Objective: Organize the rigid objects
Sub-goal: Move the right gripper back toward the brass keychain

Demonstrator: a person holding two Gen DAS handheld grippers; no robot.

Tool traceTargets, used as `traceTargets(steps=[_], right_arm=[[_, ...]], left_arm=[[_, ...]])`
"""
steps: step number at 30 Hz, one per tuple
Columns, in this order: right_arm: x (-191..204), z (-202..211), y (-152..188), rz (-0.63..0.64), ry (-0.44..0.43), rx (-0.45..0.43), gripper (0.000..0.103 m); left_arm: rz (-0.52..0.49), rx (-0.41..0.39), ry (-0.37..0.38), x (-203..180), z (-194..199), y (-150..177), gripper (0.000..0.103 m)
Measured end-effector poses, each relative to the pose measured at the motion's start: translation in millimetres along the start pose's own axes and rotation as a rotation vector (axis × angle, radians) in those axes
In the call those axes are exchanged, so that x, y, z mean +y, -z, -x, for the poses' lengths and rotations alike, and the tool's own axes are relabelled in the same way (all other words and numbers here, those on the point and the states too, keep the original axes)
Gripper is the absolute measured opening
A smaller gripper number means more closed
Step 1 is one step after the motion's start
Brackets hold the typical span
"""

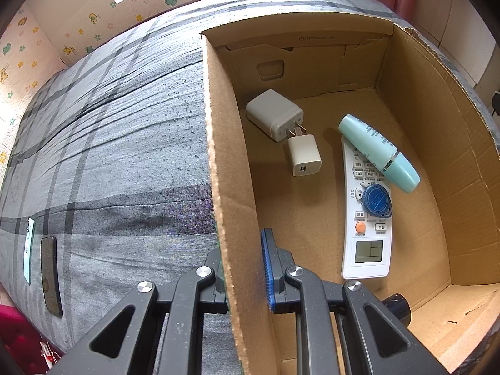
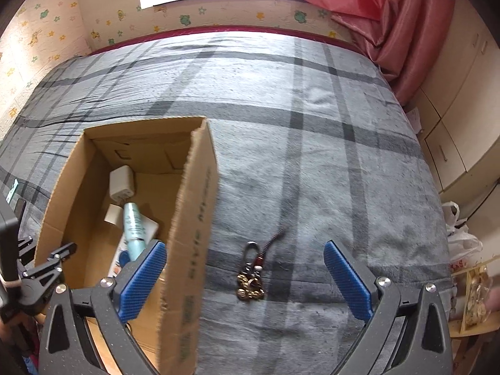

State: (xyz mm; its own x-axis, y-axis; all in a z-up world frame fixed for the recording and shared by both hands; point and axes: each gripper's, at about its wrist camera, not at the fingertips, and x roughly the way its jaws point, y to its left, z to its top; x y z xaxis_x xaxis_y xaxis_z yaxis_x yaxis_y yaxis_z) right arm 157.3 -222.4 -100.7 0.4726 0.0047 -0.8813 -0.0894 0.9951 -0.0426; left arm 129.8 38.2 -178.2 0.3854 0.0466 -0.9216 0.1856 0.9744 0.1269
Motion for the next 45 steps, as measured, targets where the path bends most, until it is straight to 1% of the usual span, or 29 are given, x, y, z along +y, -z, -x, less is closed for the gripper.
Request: traceTargets(steps=[6,12,20,23,28,34,45], right_arm=[[-21.9,-11.0,8.5,-0.033,0.009,0.014,0.103],[-31.0,-26.9,17.1,-0.044,0.002,0.034,0.103],[-33.7,-59.0,30.9,-0.052,-0.016,0.087,0.103],[-35.6,-70.8,34.7,-0.057,0.005,0.104,0.103],[-35.2,-90.7,39.9,-0.065,-0.005,0.141,0.102],[-35.3,-108.9,40.8,-0.06,0.013,0.161,0.101],[-27.2,-131.0,44.2,-0.014,0.013,0.193,0.089]], left_arm=[[0.004,0.001,0.005,1.9,-1.1,0.7,0.017],[-0.005,0.005,0.001,0.6,-2.6,0.3,0.016],[-0.006,0.004,0.005,0.4,-3.0,0.6,0.016],[-0.005,0.005,0.011,0.6,-3.3,0.6,0.015],[-0.002,0.003,0.017,1.7,-3.9,0.2,0.014],[0.005,0.001,0.026,5.3,-5.7,1.7,0.014],[0.004,-0.002,0.028,6.3,-6.4,2.8,0.014]])
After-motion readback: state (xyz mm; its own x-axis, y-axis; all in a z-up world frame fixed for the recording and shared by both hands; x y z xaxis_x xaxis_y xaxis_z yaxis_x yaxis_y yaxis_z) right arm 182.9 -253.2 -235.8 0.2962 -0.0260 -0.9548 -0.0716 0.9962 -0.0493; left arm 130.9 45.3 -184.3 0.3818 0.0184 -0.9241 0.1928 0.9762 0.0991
